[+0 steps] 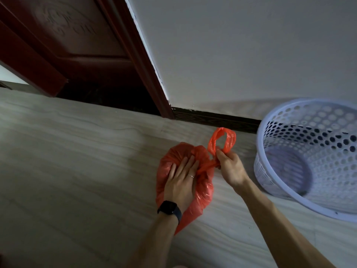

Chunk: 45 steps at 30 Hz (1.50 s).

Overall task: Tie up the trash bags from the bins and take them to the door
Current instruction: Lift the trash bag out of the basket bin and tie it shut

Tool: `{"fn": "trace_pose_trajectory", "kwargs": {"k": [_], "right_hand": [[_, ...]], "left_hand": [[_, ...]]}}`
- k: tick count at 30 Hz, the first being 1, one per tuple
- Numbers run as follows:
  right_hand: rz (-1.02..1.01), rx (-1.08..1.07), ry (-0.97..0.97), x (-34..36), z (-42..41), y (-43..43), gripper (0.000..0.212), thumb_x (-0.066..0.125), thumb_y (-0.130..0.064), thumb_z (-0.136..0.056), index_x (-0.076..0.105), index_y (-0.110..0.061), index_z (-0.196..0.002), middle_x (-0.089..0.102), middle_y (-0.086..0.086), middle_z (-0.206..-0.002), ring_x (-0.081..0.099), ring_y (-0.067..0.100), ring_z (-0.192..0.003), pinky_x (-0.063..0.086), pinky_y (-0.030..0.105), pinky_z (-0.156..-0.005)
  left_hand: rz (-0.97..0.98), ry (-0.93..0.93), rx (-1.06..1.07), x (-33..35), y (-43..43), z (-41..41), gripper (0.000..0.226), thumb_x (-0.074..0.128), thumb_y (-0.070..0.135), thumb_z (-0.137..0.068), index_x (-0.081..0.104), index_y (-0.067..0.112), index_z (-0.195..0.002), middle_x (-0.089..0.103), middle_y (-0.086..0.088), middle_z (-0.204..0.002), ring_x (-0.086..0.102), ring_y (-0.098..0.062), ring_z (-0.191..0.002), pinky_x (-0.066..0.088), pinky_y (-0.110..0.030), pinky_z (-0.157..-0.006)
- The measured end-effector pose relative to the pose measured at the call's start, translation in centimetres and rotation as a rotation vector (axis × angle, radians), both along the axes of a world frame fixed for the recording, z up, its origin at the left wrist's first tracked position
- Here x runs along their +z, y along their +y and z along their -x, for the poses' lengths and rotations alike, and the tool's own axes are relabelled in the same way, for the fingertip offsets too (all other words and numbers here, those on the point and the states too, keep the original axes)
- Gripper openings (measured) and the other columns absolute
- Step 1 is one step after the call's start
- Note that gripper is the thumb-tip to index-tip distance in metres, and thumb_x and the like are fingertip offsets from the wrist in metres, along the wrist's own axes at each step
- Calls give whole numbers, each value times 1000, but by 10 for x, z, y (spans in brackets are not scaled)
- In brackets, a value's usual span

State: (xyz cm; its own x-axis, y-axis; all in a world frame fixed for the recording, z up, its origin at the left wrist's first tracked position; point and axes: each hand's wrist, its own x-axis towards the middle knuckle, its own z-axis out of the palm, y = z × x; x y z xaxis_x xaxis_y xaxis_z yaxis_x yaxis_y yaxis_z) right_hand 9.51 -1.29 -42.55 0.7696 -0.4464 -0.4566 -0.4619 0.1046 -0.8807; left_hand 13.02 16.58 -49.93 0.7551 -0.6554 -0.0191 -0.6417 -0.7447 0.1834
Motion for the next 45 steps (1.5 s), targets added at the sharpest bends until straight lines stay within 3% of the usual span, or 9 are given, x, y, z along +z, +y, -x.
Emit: {"fn": "trace_pose_trajectory", "kwargs": {"k": [5, 11, 16, 19, 27, 32, 36, 41, 45], "right_hand": [[92, 83, 61, 2, 5, -4, 44, 52, -34, -97, 63, 7, -84, 60, 6, -69, 53, 18, -66, 44, 37, -64], [459, 152, -69, 50, -5, -4, 31, 60, -49, -90, 66, -19, -97, 73, 3, -92, 68, 22, -86, 54, 37, -79], [578, 273, -149, 98, -25, -19, 15, 64, -37, -83, 66, -24, -92, 73, -1, -94, 67, 23, -92, 51, 31, -77], [628, 398, -79, 118, -36, -49, 21, 68, -36, -82, 68, -25, -100, 73, 0, -98, 65, 22, -94, 47, 30, -75], [803, 471, -61, 156, -18, -126, 18, 70, -33, -82, 72, -22, -96, 75, 2, -95, 67, 21, -91, 53, 34, -83], [647, 375, -128, 159, 4, -144, 5, 65, -27, -90, 64, -24, -86, 72, -9, -82, 71, 8, -69, 54, 24, -66], [443, 285, -244, 177, 7, -143, 6, 64, -19, -93, 65, -13, -93, 74, 0, -86, 72, 10, -64, 57, 31, -63], [63, 189, -224, 251, 5, -133, 14, 65, -17, -93, 66, -3, -97, 76, 9, -92, 69, 14, -83, 50, 30, -71], [-270, 98, -269, 352, -2, -113, 11, 56, -5, -95, 61, 3, -88, 57, 7, -58, 57, 28, -66, 48, 40, -71]], "left_hand": [[-52, -16, 55, -1, 1, -8, 58, 36, 27, -93, 35, 24, -151, 35, 4, -157, 29, -15, -146, 17, -41, -117], [-27, 225, 139, 31, -16, -14, 56, 36, 38, -95, 35, 26, -150, 26, 7, -160, 20, -13, -149, 16, -42, -121], [273, 369, 100, 102, -46, -43, 21, 53, 44, -94, 65, 30, -83, 71, 3, -94, 65, -15, -94, 46, -29, -76], [320, 498, 210, 128, -61, -55, 39, 44, 59, -95, 72, 34, -82, 75, 8, -87, 70, -9, -85, 52, -28, -76], [690, 643, 168, 182, -110, -53, 23, 73, 40, -85, 69, 18, -81, 72, 6, -73, 66, -5, -68, 47, -19, -62], [822, 810, 219, 201, -138, -46, 30, 66, 42, -89, 68, 16, -73, 65, -2, -68, 60, -16, -66, 45, -28, -63], [786, 942, 155, 235, -150, -59, 57, 67, 57, -82, 72, 2, -95, 72, -16, -90, 67, -29, -79, 50, -37, -76], [738, 1018, 248, 318, -142, -72, 59, 74, 51, -80, 71, -5, -100, 71, -20, -88, 65, -30, -79, 49, -33, -75], [668, 1016, 277, 424, -130, -72, 71, 71, 68, -71, 74, 3, -97, 73, -17, -87, 69, -34, -80, 51, -40, -79]]}}
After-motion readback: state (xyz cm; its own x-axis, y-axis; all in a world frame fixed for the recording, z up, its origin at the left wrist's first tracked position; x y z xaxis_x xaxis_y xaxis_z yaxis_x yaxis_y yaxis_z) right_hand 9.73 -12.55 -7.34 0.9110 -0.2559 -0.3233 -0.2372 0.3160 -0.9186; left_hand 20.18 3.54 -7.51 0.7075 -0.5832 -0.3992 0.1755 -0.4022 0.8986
